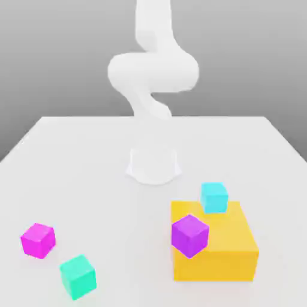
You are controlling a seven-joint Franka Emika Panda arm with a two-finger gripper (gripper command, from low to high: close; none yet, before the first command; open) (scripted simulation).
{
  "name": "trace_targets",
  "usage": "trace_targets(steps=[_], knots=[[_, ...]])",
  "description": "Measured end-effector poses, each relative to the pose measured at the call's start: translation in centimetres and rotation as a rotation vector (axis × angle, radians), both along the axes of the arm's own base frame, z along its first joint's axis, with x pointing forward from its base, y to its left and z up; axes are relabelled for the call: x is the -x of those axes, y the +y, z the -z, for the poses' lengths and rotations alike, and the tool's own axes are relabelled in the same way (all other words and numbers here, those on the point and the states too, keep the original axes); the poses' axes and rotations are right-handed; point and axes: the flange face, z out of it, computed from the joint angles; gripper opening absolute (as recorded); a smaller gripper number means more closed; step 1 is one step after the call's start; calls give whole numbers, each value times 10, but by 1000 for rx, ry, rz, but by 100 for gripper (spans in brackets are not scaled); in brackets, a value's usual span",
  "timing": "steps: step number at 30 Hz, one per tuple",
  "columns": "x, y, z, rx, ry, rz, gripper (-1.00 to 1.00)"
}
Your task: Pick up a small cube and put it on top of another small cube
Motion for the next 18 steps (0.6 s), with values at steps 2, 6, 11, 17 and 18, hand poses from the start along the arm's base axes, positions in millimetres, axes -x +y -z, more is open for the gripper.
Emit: trace_targets(steps=[2, 6, 11, 17, 18], knots=[[-22, -19, 34, 31, 62, 42, 0], [-53, -63, 104, 70, 184, 112, 0], [-66, -123, 196, 78, 336, 181, 0], [-49, -189, 306, 30, 505, 238, 0], [-43, -198, 324, 17, 531, 245, 0]])
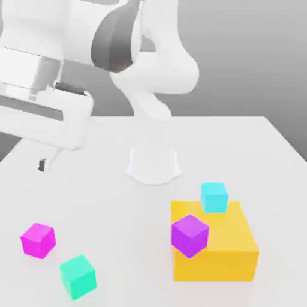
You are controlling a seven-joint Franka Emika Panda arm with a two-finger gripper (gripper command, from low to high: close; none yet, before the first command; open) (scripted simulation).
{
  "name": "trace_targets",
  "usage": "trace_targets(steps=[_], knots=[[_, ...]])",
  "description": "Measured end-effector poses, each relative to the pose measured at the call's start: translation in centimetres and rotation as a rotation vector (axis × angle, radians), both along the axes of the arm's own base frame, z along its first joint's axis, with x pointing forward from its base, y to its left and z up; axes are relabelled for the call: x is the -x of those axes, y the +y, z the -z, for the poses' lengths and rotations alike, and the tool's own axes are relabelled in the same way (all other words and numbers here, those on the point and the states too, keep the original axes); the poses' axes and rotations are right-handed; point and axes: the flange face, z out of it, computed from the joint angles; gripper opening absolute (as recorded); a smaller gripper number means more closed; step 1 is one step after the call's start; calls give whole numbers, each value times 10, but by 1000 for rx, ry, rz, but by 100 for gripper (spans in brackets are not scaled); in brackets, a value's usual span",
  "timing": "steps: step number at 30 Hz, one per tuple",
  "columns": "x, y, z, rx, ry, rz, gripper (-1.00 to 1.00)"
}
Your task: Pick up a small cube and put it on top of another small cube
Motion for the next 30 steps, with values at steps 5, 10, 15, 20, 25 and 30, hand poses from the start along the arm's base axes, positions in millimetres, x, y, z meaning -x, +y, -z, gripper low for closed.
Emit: trace_targets(steps=[5, 10, 15, 20, 25, 30], knots=[[44, -44, 85, -95, 98, 73, 0], [77, -51, 157, -191, 150, 93, 0], [80, -51, 213, -199, 155, 95, -100], [80, -51, 213, -200, 156, 95, -100], [79, -52, 185, -201, 153, 96, -100], [66, -22, 138, -196, 161, 115, -100]])
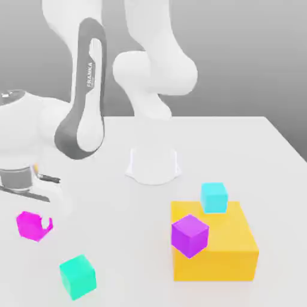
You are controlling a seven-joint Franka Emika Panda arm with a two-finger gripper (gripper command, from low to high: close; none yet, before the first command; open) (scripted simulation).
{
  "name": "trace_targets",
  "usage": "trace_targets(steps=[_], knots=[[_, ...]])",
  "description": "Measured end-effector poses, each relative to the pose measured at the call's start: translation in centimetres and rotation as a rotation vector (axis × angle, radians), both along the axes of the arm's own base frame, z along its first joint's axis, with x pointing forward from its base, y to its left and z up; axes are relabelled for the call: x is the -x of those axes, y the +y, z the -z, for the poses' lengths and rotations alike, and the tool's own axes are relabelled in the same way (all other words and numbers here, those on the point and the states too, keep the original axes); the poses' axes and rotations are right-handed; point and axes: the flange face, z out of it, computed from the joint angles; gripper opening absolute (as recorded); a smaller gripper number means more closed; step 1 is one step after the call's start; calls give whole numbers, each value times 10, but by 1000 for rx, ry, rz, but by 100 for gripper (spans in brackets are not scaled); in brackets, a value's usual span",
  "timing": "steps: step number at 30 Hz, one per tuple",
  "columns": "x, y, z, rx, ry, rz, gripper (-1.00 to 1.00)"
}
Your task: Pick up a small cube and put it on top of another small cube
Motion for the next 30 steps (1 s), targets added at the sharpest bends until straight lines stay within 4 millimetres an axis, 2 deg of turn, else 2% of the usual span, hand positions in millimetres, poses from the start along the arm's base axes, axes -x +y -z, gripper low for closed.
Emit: trace_targets(steps=[3, 5, 11, 16, 22, 25, 27, 30], knots=[[-23, 56, -22, 9, 7, -1, -100], [-31, 89, -35, 15, 9, 15, -100], [-31, 174, -71, 25, 9, 107, -100], [-14, 252, -95, 24, 3, 155, -100], [26, 334, -117, 10, -5, 210, -100], [54, 369, -126, -3, -7, 235, -100], [59, 377, -113, -6, -8, 242, -100], [60, 379, -84, -5, -8, 244, -100]])
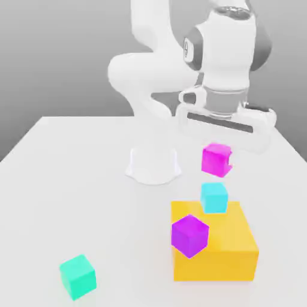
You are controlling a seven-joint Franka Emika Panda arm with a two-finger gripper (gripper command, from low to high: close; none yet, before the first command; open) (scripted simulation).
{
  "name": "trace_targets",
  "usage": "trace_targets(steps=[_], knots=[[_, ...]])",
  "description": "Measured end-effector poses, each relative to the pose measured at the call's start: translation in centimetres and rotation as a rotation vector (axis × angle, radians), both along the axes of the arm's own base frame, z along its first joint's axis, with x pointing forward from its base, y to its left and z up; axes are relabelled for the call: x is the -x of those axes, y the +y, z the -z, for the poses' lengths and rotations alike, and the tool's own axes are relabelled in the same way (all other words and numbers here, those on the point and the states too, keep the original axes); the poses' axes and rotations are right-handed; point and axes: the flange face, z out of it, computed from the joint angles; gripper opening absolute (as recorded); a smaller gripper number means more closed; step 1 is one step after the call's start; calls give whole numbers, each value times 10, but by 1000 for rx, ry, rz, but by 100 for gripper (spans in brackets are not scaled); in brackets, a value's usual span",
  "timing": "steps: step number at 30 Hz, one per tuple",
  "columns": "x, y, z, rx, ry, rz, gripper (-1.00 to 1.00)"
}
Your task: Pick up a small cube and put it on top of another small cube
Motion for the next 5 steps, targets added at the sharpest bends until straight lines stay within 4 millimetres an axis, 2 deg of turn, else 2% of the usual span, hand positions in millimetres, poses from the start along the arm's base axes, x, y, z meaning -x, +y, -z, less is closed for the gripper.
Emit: trace_targets(steps=[1, 2, 5], knots=[[1, 0, 10, 0, 0, 0, -100], [2, 0, 18, 0, 0, -1, 100], [2, 0, 18, 0, 0, -1, 100]])
